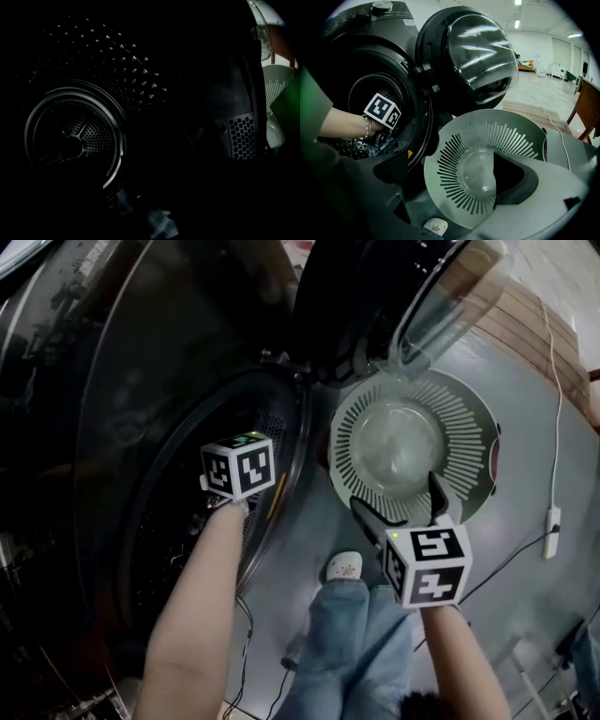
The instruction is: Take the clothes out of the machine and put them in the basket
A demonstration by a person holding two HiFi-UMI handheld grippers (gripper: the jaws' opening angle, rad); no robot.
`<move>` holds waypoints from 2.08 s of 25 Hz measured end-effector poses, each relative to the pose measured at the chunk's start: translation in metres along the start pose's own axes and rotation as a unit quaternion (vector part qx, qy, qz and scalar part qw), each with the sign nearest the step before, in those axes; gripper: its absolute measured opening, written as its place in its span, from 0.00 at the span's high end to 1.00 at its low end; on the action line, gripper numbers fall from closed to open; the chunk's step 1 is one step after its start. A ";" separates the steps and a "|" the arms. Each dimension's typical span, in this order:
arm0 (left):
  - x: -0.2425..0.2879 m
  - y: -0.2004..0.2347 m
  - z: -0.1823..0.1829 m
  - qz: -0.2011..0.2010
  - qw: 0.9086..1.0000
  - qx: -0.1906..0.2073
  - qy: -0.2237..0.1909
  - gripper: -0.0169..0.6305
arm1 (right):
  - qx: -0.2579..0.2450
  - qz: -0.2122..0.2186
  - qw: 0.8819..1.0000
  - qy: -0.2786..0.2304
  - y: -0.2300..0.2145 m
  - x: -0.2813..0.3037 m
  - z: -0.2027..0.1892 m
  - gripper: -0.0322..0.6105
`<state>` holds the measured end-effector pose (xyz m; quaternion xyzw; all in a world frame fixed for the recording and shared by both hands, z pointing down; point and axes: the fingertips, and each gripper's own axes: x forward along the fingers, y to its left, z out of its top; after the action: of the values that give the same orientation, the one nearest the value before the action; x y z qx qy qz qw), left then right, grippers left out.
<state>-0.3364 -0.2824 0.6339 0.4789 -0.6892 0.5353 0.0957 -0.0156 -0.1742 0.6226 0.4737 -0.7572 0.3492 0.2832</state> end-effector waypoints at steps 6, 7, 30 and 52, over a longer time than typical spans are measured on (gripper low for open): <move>0.034 -0.009 -0.014 -0.026 0.996 0.077 0.047 0.10 | 0.002 0.014 1.000 -0.001 0.002 0.008 0.004 0.07; 0.041 -0.013 -0.011 -0.043 0.994 0.084 0.046 0.10 | 0.001 0.016 1.000 -0.001 0.002 0.009 0.004 0.07; -0.045 -0.021 -0.005 -0.071 0.995 0.070 -0.013 0.86 | -0.010 -0.021 1.000 0.016 -0.018 -0.036 -0.008 0.07; -0.206 -0.063 0.009 -0.198 0.977 -0.053 -0.061 0.87 | 0.033 -0.069 0.997 -0.001 -0.066 -0.117 -0.001 0.07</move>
<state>-0.1773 -0.1733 0.5378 0.6321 -0.6125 0.4381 0.1829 0.0908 -0.1328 0.5516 0.5344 -0.7110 0.3531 0.2901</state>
